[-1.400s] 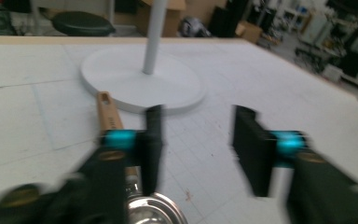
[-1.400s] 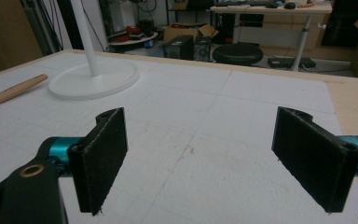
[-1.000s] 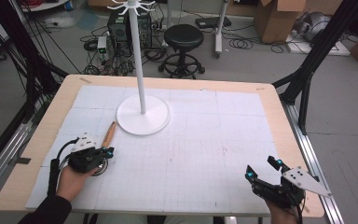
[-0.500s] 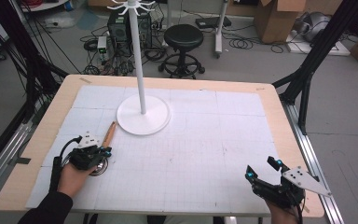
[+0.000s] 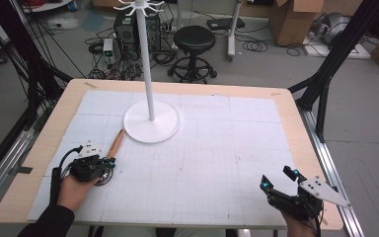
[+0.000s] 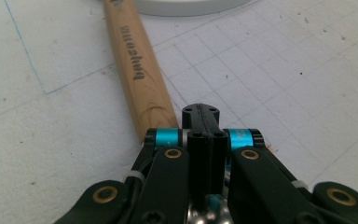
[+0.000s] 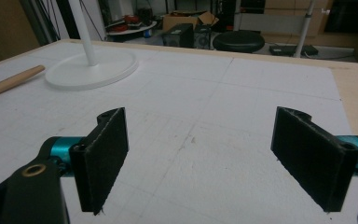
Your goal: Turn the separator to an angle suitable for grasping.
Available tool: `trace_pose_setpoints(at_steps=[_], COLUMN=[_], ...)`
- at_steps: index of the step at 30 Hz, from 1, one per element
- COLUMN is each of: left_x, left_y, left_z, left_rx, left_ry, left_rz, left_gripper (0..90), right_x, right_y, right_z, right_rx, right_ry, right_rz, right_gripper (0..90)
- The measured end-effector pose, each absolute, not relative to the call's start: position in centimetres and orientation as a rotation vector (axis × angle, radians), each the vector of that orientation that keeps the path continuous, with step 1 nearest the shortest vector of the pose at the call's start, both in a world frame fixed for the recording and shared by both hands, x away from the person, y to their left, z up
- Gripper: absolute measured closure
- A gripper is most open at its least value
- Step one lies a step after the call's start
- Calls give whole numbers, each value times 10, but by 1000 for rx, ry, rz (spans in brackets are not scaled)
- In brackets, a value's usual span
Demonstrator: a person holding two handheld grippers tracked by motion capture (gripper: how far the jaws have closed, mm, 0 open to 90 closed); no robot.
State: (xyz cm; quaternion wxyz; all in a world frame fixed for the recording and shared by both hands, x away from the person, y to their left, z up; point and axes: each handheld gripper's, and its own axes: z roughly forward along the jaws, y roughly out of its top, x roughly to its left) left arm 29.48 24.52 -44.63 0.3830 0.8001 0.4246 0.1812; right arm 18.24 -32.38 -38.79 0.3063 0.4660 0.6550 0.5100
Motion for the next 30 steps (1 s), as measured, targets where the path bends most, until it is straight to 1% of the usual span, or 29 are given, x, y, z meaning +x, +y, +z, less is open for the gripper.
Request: trace_pose_setpoints(at_steps=[12,14,15,16,17,18,19,20,22,23,24,25,27,28,30], left_x=[293,291,290,286,286,284,281,281,278,278,277,276,275,275,274], left_y=[247,250,253,259,259,263,271,271,283,283,286,291,294,294,295], left_z=[-445,-441,-438,-430,-430,-426,-420,-420,-413,-413,-412,-409,-407,-407,-406], left_rx=[2030,1986,1954,1882,1882,1847,1765,1765,1664,1664,1622,1576,1559,1559,1566], left_ry=[1098,1100,1098,1088,1088,1089,1101,1101,1096,1096,1099,1088,1093,1093,1075], left_rz=[464,455,448,454,454,464,508,508,550,550,562,579,598,598,614], left_gripper=[895,885,865,835,783,732,664,590,504,436,436,321,203,160,158], right_x=[183,182,182,182,182,182,182,182,182,182,182,182,182,182,181], right_y=[-324,-324,-324,-325,-325,-325,-325,-325,-325,-325,-325,-325,-325,-325,-325], right_z=[-388,-388,-388,-388,-388,-388,-388,-388,-387,-387,-387,-387,-387,-387,-386], right_rx=[1231,1235,1233,1233,1229,1228,1230,1230,1234,1235,1235,1230,1221,1210,1194], right_ry=[1736,1735,1737,1737,1737,1738,1737,1737,1734,1727,1727,1724,1724,1725,1717], right_rz=[1348,1351,1352,1353,1353,1353,1355,1355,1358,1359,1359,1356,1354,1346,1325], right_gripper=[178,178,178,178,178,178,178,178,177,176,176,176,170,151,150])
